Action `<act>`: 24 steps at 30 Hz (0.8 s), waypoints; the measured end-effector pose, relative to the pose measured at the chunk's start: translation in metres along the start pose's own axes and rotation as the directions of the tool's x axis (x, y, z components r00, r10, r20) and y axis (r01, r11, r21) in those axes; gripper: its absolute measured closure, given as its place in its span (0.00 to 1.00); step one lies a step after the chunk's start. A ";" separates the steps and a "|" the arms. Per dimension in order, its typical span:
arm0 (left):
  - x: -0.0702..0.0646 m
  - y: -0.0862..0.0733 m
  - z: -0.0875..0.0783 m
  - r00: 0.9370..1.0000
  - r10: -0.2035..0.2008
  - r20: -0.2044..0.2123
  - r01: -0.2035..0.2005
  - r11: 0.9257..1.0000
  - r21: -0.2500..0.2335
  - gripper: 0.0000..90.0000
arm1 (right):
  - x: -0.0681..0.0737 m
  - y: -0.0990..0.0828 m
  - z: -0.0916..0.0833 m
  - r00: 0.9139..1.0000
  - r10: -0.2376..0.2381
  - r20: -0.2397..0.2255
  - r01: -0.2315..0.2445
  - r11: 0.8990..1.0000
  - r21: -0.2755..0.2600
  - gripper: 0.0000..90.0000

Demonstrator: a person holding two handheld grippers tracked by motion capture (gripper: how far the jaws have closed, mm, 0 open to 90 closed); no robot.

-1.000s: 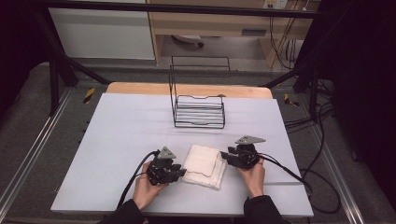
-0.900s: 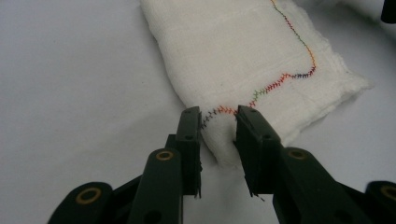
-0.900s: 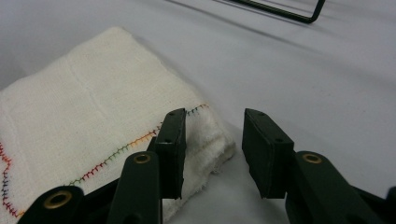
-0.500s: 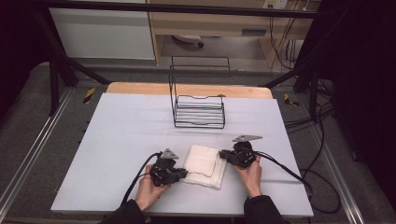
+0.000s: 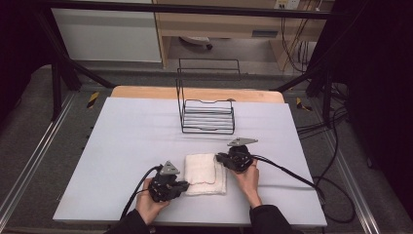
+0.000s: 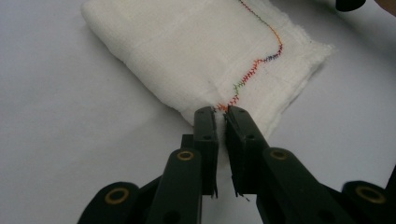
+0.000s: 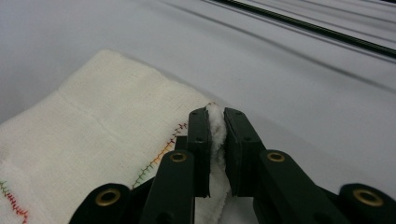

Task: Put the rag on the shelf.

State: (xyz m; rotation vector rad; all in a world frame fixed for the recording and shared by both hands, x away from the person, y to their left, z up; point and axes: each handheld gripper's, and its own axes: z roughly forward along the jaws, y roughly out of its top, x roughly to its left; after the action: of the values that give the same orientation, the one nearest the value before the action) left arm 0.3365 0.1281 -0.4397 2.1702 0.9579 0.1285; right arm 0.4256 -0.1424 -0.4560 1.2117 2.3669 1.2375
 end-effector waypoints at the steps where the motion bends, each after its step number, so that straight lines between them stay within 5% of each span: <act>1: 0.000 0.000 0.000 1.000 0.004 -0.001 -0.004 1.000 0.000 0.89 | 0.000 0.001 -0.001 1.000 0.003 0.001 -0.003 1.000 -0.001 0.89; 12: 0.021 0.014 -0.015 0.998 0.030 -0.053 -0.033 0.997 -0.065 0.43 | -0.001 0.002 -0.026 0.999 -0.027 -0.018 0.026 0.998 -0.057 0.53; 19: 0.038 0.032 -0.006 0.998 0.026 -0.055 -0.029 0.998 -0.059 0.26 | -0.007 -0.008 -0.041 0.998 -0.053 -0.019 0.052 0.997 -0.064 0.26; 24: 0.051 0.044 0.006 0.997 0.019 -0.079 -0.024 0.998 -0.059 0.22 | -0.012 -0.016 -0.051 0.999 -0.013 -0.043 0.010 0.996 -0.084 0.12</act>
State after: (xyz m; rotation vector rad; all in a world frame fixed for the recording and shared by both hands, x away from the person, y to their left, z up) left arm 0.4016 0.1389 -0.4243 2.1340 0.9629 0.2515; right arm 0.3982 -0.1864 -0.4389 1.1555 2.3228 1.3585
